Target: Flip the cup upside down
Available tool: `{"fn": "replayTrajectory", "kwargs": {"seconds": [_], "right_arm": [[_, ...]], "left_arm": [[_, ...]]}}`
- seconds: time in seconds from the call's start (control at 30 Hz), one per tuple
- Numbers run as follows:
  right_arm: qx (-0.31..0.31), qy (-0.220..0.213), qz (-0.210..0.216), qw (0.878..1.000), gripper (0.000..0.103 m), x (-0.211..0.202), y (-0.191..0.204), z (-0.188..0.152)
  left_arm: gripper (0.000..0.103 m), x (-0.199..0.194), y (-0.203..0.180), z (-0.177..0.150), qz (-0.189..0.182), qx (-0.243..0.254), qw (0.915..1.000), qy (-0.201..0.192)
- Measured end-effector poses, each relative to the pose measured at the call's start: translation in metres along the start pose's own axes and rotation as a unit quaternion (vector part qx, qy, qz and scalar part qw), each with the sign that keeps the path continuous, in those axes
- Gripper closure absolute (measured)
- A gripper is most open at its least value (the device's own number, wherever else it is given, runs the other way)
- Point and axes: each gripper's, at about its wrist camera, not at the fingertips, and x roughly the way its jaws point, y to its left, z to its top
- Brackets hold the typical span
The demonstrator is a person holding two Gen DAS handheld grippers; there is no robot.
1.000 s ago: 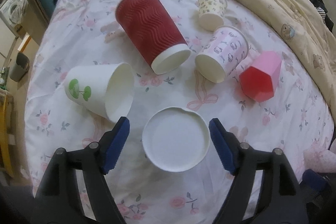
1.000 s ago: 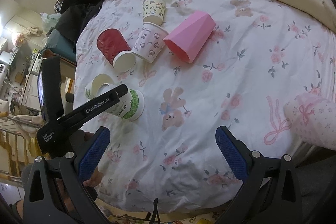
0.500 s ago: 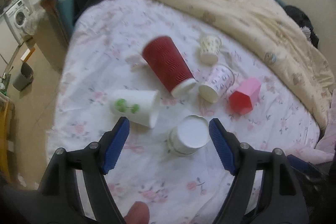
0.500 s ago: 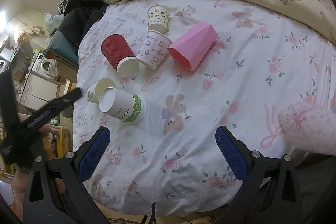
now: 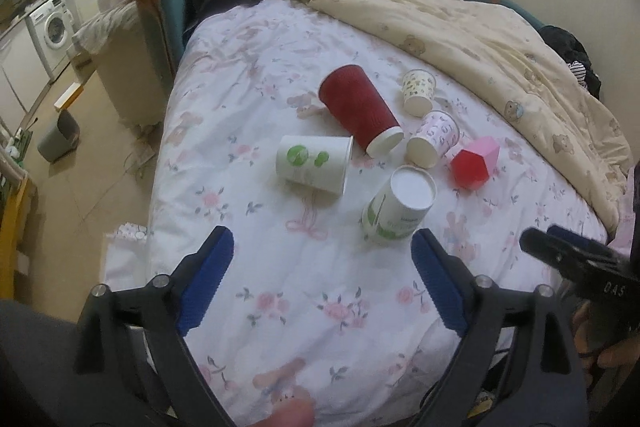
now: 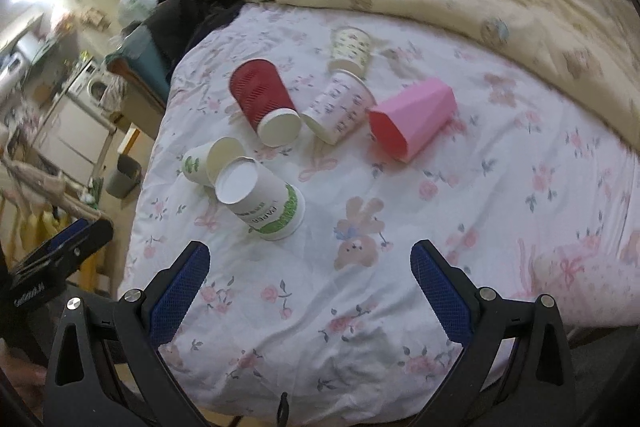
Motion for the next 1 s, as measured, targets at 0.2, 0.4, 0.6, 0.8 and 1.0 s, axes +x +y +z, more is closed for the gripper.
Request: {"fn": "replayTrajectory", "kwargs": {"seconds": [0.2,0.4,0.6,0.8,1.0], "right_arm": [[-0.056,-0.029,-0.018,0.998,0.000,-0.002,0.023,-0.002],[-0.080,-0.028,-0.032,0.996,0.000,0.004,0.035,-0.005],[-0.084,-0.028,-0.036,0.995,0.000,0.005,0.037,-0.006],[-0.084,-0.029,-0.036,0.995,0.000,0.006,0.037,-0.006],[-0.083,-0.029,-0.034,0.996,0.000,0.005,0.037,-0.006]], "left_arm": [[0.000,-0.002,0.010,-0.005,0.006,-0.001,0.9999,-0.009],[0.000,0.003,0.010,-0.008,0.002,-0.002,1.0000,-0.002],[0.000,0.001,0.006,-0.008,0.003,0.000,1.0000,-0.007],[0.000,0.002,0.007,-0.009,0.007,-0.002,1.0000,-0.004],[0.000,0.002,0.007,-0.010,0.009,0.000,0.9999,-0.006]]}}
